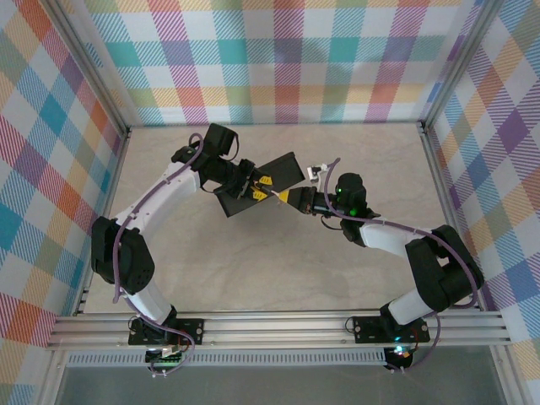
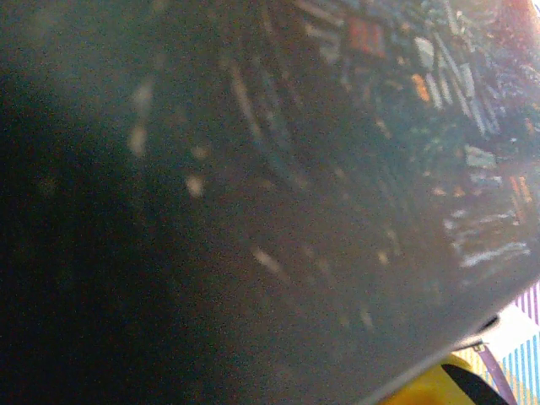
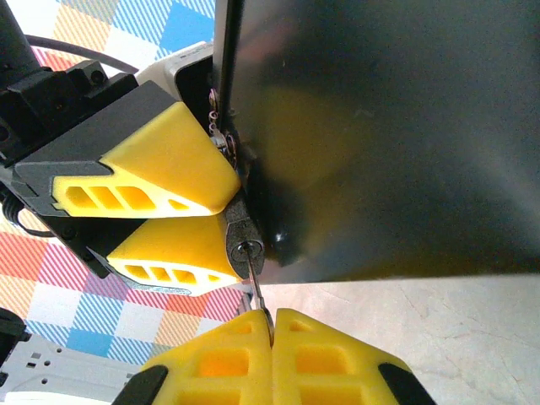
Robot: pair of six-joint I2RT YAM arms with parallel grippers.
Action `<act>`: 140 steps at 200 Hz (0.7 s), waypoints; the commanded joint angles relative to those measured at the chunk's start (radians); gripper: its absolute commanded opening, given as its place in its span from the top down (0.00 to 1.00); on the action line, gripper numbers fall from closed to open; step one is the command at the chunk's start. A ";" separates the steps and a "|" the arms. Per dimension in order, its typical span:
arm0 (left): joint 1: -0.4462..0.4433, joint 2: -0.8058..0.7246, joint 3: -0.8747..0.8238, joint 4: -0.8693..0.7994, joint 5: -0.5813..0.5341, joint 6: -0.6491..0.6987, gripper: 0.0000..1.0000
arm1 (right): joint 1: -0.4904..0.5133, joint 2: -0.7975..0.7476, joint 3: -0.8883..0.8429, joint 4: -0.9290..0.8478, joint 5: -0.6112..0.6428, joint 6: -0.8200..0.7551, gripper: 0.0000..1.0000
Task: Unlock a padlock with a key
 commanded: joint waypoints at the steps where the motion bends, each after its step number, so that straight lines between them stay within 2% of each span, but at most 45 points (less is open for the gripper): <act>1: 0.014 -0.062 0.007 0.067 0.034 0.006 0.96 | 0.009 -0.009 -0.004 0.096 -0.011 0.011 0.93; 140: 0.014 -0.058 0.005 0.048 0.044 0.032 0.97 | 0.033 0.053 0.045 0.127 0.003 -0.027 0.93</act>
